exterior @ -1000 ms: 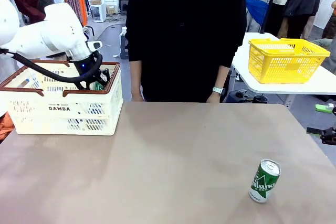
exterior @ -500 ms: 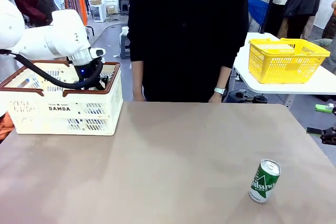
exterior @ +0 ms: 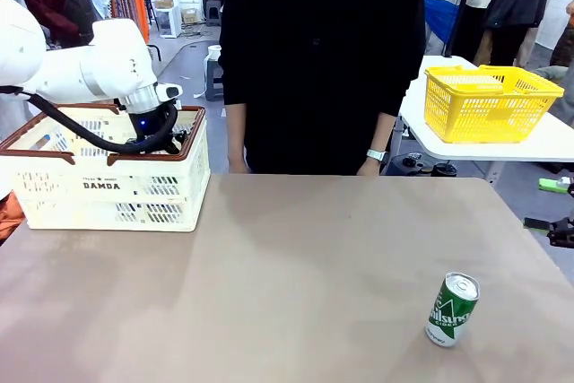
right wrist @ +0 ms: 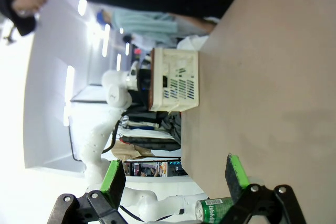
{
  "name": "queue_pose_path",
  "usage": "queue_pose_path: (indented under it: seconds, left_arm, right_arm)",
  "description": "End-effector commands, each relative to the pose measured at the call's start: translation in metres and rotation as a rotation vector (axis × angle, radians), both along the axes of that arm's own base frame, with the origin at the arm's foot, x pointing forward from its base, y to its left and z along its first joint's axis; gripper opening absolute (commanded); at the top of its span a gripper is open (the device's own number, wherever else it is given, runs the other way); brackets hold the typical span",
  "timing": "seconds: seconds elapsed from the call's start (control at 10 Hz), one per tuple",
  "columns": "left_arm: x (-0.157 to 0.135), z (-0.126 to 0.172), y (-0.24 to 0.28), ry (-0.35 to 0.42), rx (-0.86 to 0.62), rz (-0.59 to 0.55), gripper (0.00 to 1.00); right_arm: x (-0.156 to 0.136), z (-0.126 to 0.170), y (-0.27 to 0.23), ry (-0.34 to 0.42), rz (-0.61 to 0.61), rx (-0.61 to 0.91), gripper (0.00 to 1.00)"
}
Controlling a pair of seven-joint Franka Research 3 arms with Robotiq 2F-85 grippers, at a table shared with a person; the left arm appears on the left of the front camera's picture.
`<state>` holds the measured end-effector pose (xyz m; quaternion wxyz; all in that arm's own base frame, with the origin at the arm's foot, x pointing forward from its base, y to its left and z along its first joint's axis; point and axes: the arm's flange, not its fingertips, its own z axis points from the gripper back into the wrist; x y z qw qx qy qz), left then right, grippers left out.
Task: Place the drinks into the Shopping basket.
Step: Pick up one drink and place it into the Shopping basket.
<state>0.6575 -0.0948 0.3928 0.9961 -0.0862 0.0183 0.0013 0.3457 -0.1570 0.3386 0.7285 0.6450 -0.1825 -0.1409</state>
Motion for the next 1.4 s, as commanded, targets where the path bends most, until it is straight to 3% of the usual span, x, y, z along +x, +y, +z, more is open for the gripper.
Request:
queue_pose_path:
  seconds: [0.0,0.6,0.9,1.0,1.1,1.2,1.3]
  left_arm:
    - [0.001,0.004,0.002,-0.014,0.022,-0.016,1.0]
    - [-0.01,0.027,0.001,-0.051,-0.004,-0.073,1.0]
    - [-0.063,0.105,0.016,-0.192,-0.041,-0.143,1.0]
    - [-0.083,0.137,0.028,-0.23,0.003,-0.098,1.0]
    - [-0.106,0.168,0.04,-0.257,-0.035,-0.112,1.0]
    - [-0.129,0.191,0.057,-0.273,-0.02,-0.048,1.0]
    - [-0.149,0.202,0.068,-0.281,-0.072,-0.078,1.0]
  right_arm:
    - [-0.001,0.005,-0.001,0.019,0.01,0.001,1.0]
    - [-0.001,0.005,-0.001,0.019,0.01,0.001,1.0]
    - [-0.001,0.005,-0.001,0.019,0.01,0.001,1.0]
    - [-0.001,0.005,-0.001,0.019,0.01,0.001,1.0]
    - [-0.001,0.005,-0.001,0.019,0.01,0.001,1.0]
    - [-0.001,0.005,-0.001,0.019,0.01,0.001,1.0]
    - [-0.001,0.005,-0.001,0.019,0.01,0.001,1.0]
